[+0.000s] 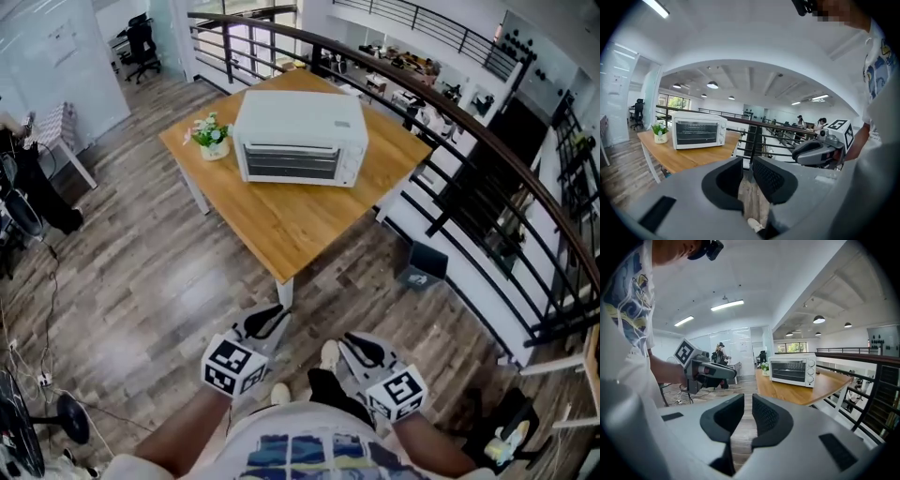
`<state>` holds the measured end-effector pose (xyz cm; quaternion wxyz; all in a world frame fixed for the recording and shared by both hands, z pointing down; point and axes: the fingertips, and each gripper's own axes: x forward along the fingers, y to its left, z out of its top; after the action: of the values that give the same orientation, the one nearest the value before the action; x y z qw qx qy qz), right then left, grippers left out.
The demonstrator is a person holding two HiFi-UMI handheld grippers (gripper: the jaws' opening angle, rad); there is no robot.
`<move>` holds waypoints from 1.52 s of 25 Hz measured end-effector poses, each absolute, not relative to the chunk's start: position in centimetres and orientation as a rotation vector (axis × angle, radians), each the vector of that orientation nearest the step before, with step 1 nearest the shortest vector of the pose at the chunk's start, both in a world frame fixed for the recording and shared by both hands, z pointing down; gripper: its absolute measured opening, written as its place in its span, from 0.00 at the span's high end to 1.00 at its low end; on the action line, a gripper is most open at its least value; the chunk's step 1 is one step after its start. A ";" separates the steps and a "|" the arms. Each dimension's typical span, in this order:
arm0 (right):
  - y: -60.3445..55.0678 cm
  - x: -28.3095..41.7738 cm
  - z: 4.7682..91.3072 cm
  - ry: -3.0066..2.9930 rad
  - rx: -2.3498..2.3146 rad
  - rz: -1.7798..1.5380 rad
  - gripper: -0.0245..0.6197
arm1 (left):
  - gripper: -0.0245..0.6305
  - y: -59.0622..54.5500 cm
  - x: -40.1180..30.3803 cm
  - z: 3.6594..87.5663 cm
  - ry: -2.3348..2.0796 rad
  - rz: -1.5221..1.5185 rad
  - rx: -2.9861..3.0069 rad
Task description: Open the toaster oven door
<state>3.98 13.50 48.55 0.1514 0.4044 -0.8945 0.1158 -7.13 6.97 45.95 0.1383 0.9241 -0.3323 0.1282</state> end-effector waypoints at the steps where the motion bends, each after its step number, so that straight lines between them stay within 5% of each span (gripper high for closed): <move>1: 12.1 4.4 48.5 -2.602 1.141 0.306 0.88 | 0.88 5.4 -6.8 45.9 -0.984 0.371 2.660; 18: -3.6 18.2 49.6 -2.655 1.070 0.338 0.88 | 0.75 -19.1 -1.1 44.6 -1.404 0.339 2.494; 38: -9.6 20.4 49.2 -2.555 1.352 0.429 0.88 | 0.71 -40.7 -4.5 45.6 -1.541 0.448 2.363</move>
<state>20.43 -9.59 49.21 0.1092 0.4600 -0.8690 0.1459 -4.49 -40.67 45.60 0.1424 0.8189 -0.5340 0.1551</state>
